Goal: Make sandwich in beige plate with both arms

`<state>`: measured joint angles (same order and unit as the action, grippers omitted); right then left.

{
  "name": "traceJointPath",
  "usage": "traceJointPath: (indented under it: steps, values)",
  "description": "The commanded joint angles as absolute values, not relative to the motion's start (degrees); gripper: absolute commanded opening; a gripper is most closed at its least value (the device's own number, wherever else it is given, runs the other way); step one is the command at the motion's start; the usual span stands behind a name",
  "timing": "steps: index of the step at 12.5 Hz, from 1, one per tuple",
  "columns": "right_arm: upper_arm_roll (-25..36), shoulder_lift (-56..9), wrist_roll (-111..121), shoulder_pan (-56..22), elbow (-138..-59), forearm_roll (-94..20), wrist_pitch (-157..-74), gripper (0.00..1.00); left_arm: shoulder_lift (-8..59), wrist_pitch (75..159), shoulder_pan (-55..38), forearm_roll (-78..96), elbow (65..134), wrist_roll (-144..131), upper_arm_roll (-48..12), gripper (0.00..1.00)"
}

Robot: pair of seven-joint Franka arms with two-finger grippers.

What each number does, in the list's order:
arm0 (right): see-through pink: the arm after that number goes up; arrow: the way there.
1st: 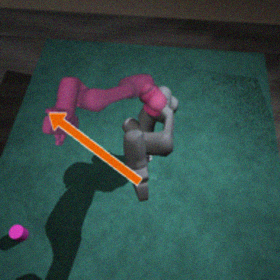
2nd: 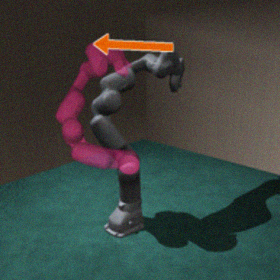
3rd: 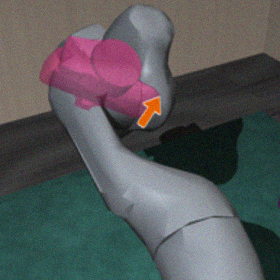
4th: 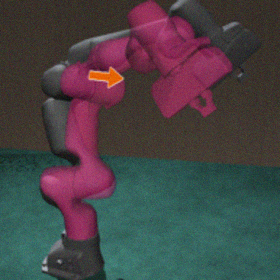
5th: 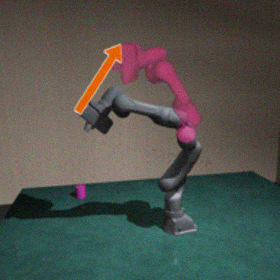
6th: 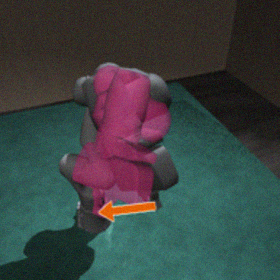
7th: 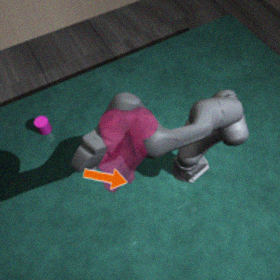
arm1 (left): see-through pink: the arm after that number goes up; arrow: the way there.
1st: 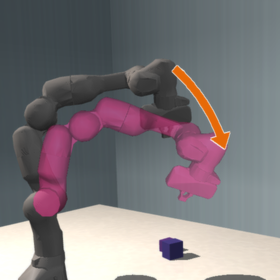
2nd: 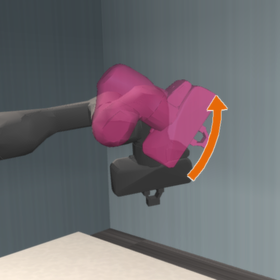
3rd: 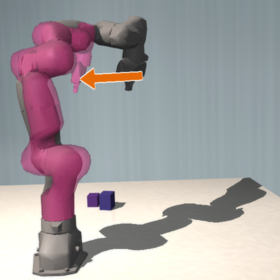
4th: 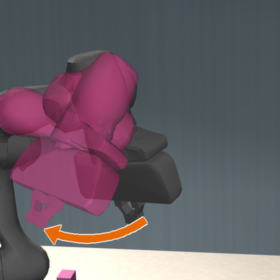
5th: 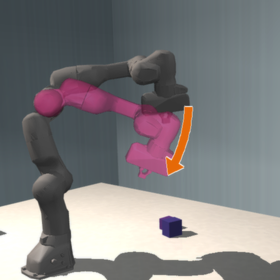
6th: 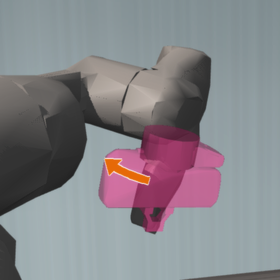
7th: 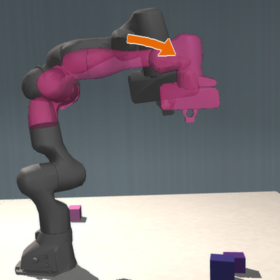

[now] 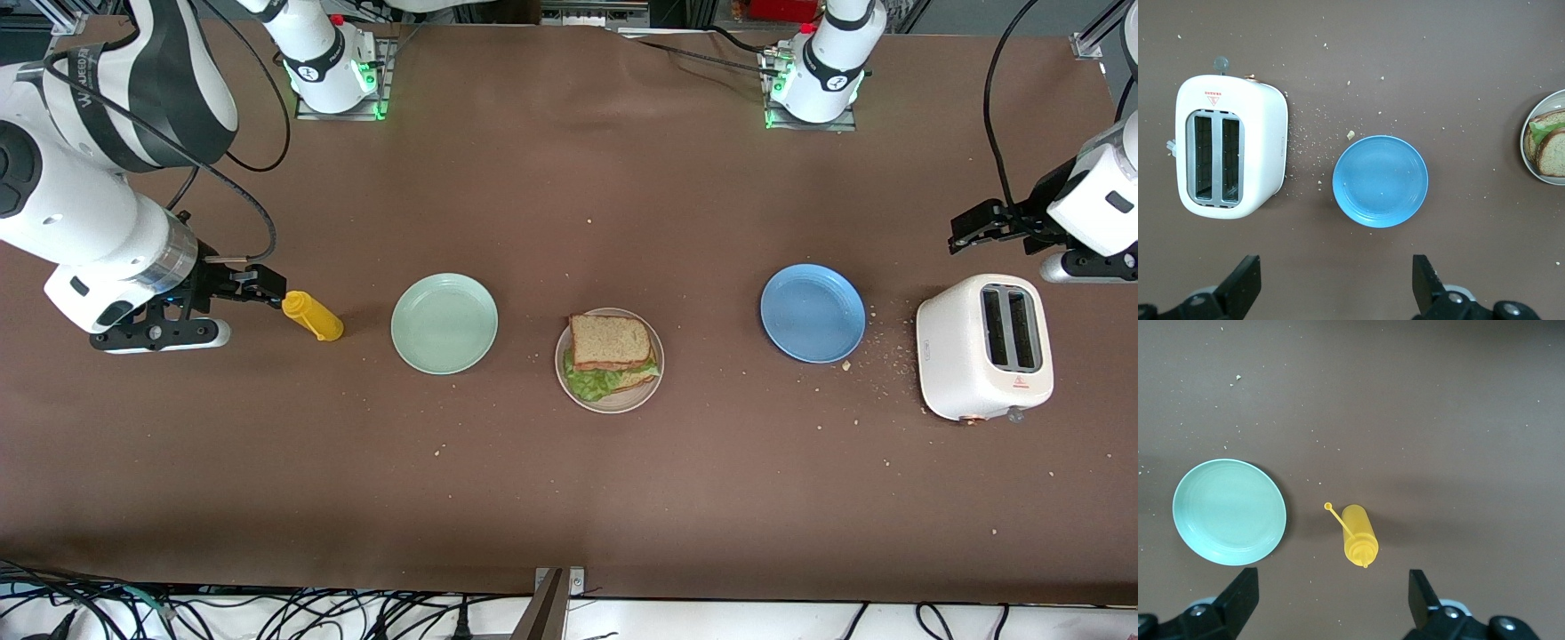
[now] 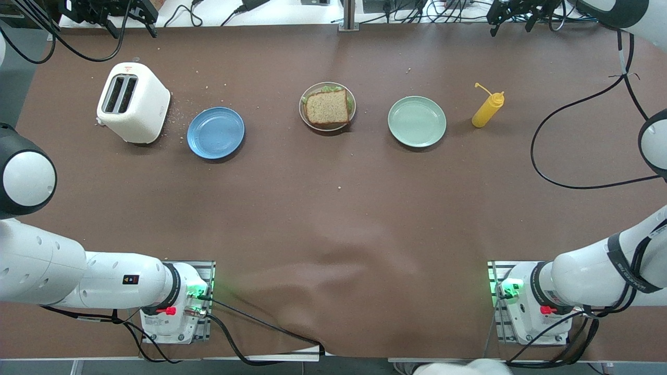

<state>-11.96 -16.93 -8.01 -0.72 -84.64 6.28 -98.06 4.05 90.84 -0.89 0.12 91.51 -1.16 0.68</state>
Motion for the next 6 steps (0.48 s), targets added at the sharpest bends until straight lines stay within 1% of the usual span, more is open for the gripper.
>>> traceJointPath:
  steps: [1, 6]
  values:
    - [-12.83, -15.82, -8.26, 0.35, -85.43, 5.36, -97.82, 0.99, 3.87, 91.05, -0.97, 1.32, 91.58, -1.76, 0.62, 1.0]
    - [-12.83, -15.82, -7.91, 0.35, -85.43, 5.36, -97.82, 0.99, 3.87, 90.97, -0.97, 1.32, 91.58, -1.58, 0.62, 1.0]
